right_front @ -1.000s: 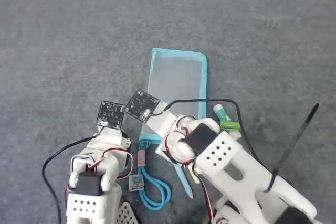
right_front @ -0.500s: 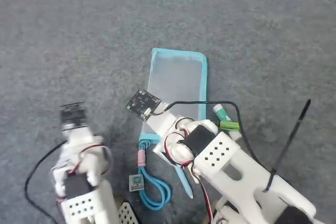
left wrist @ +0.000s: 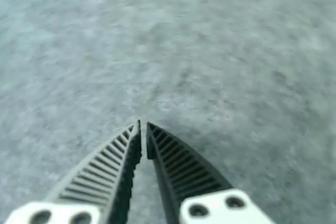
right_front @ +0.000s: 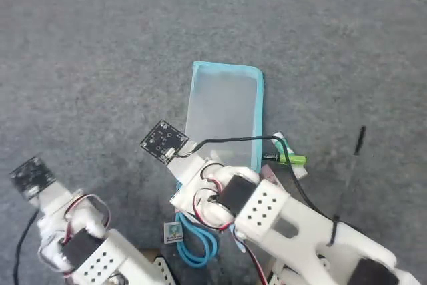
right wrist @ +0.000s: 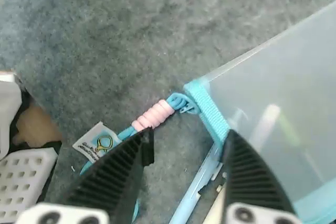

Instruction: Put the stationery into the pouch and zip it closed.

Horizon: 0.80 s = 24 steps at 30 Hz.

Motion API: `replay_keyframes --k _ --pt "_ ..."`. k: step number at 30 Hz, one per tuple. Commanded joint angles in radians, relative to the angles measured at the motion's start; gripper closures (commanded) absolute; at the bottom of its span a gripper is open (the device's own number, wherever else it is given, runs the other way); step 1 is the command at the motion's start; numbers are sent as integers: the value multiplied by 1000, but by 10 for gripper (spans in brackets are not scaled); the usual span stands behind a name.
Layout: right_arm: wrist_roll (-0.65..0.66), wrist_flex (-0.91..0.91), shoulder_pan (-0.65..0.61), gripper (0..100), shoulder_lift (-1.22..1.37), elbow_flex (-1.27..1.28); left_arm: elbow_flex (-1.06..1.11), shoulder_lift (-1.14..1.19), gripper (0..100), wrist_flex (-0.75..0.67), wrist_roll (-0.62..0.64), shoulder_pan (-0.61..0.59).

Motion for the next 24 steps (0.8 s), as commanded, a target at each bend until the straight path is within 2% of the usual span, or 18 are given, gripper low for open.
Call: replay_keyframes --k 1,8,16,24 --pt "-23 -22 2 860 113 -109 -10 -18 988 3 -80 -100" --pt "-117 127 28 831 407 -295 -10 -18 988 3 -84 -58" --pt "-117 79 269 825 484 -327 -10 -18 988 3 -81 -60" --pt "-78 38 447 825 552 -422 -10 -18 988 3 -83 -61"
